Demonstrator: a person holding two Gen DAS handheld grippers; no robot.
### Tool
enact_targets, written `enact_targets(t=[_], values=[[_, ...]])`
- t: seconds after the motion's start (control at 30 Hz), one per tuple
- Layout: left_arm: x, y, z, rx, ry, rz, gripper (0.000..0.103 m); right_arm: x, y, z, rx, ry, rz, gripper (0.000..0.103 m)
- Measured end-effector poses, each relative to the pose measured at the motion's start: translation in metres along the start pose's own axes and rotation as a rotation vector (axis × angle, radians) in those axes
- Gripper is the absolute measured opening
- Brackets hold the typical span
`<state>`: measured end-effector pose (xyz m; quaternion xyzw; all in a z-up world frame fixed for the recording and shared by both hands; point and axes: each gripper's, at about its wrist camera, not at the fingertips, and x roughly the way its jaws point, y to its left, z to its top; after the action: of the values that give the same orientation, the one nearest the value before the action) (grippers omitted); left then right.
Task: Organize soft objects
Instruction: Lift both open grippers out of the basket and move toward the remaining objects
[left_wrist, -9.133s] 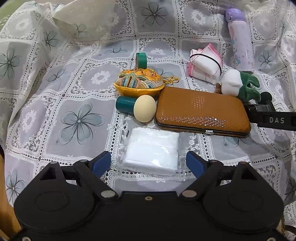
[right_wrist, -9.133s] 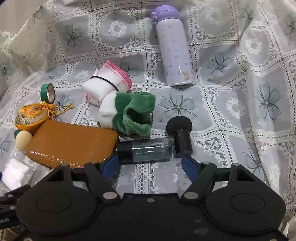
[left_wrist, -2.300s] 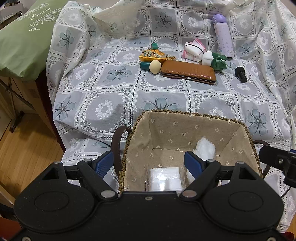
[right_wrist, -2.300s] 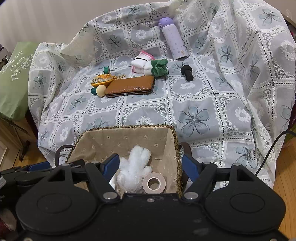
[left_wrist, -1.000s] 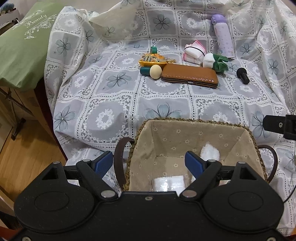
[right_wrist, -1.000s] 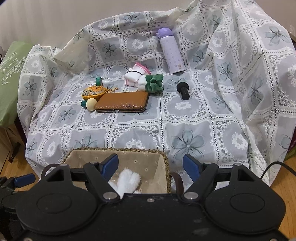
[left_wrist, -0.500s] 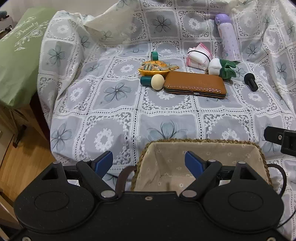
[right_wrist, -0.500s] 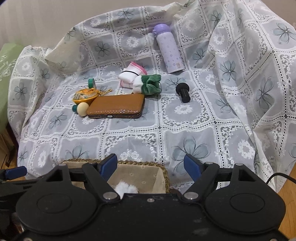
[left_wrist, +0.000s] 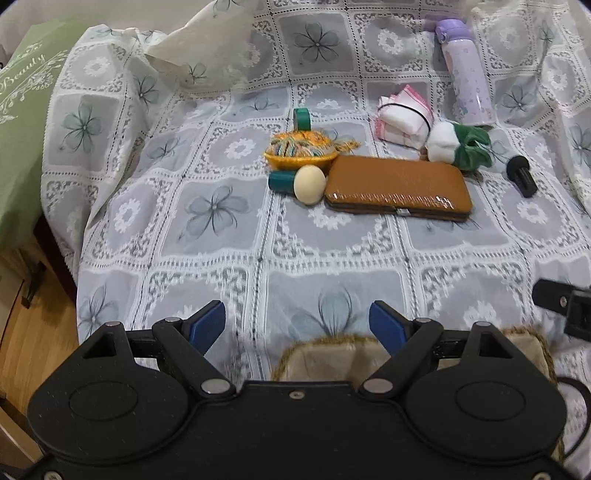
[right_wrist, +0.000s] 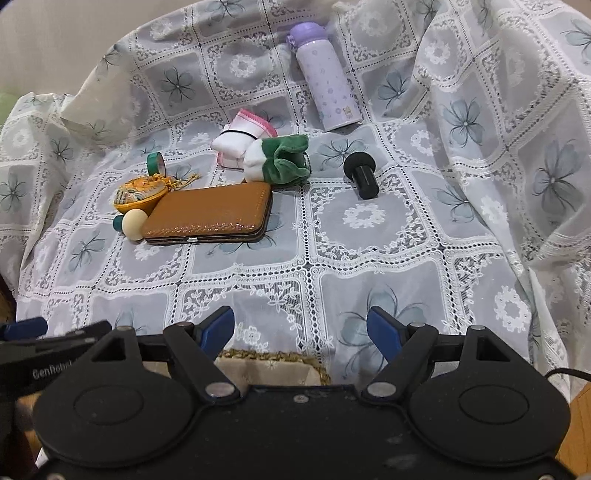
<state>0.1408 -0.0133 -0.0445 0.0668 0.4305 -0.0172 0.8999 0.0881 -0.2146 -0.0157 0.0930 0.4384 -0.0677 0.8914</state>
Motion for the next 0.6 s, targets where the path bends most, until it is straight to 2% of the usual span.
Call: enact_targets(t=[0.3, 0.6], values=[[0.027, 0.009, 0.031, -0.005, -0.048, 0.027, 0.082, 0.024, -0.004, 0.017, 0.014, 0.014, -0.018, 0.078], [0.053, 0.011, 0.054, -0.009, -0.057, 0.028, 0.082, 0.044, -0.005, 0.033, 0.014, 0.026, -0.034, 0.079]])
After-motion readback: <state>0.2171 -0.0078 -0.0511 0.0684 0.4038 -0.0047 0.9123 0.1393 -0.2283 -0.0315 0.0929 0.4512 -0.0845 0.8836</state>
